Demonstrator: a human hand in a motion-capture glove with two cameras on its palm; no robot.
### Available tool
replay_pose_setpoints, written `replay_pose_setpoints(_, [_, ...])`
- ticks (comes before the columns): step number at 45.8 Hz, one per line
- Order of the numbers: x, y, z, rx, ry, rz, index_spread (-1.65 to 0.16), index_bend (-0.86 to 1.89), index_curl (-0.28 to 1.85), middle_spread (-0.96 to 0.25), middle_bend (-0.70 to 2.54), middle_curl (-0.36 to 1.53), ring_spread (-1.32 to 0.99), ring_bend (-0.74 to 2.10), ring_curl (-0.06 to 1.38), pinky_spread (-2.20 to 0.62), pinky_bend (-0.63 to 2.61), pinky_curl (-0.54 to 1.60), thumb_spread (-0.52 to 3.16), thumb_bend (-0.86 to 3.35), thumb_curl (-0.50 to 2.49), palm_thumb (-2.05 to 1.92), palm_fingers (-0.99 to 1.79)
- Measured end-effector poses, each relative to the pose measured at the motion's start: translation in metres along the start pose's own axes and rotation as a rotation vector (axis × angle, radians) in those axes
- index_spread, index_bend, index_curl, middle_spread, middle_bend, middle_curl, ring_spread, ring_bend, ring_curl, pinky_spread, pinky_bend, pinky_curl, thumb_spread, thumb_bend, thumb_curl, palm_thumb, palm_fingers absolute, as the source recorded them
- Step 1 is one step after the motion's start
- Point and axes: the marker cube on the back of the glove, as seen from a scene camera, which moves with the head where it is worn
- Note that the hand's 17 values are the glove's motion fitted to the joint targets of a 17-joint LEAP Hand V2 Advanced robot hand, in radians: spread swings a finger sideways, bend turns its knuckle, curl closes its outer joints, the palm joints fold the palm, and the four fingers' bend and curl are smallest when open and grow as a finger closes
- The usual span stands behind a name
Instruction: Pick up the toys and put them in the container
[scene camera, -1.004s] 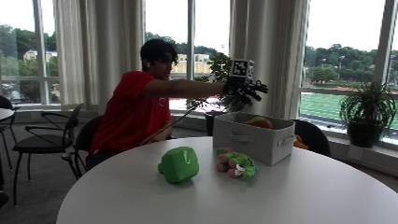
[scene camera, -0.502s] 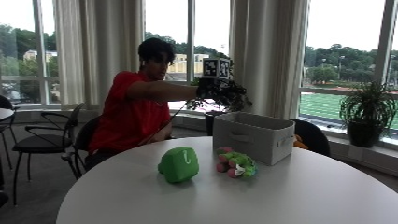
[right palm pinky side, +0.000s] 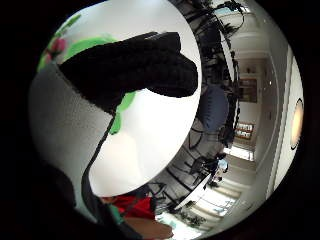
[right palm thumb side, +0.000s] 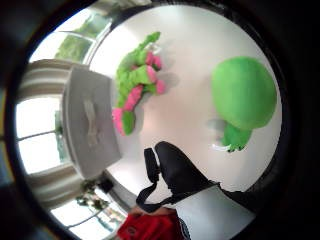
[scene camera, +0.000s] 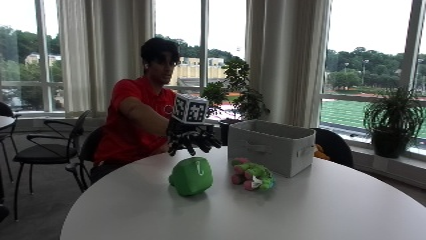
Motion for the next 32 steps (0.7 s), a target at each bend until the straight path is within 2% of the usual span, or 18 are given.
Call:
replay_pose_setpoints(12, [0.032, -0.02, 0.04, -0.047, -0.001, 0.042, -0.35, 0.1, 0.12, -0.03, 0.12, 0.22, 0.04, 0.4, 0.27, 0.11, 1.36, 0.37, 1.07, -0.02, 0.37, 0.01, -0.23])
replay_pose_setpoints(23, [0.028, -0.04, 0.057, -0.064, -0.046, 0.034, -0.36, 0.09, 0.12, -0.02, 0.09, 0.19, 0.04, 0.43, 0.29, 0.09, 1.43, 0.38, 1.07, -0.01, 0.36, 0.05, -0.21])
replay_pose_setpoints(32, [0.015, -0.053, 0.069, -0.123, 0.008, 0.001, -0.38, 0.14, 0.14, -0.03, 0.09, 0.17, 0.03, 0.5, 0.31, 0.05, 1.47, 0.39, 1.09, -0.01, 0.36, 0.12, -0.12])
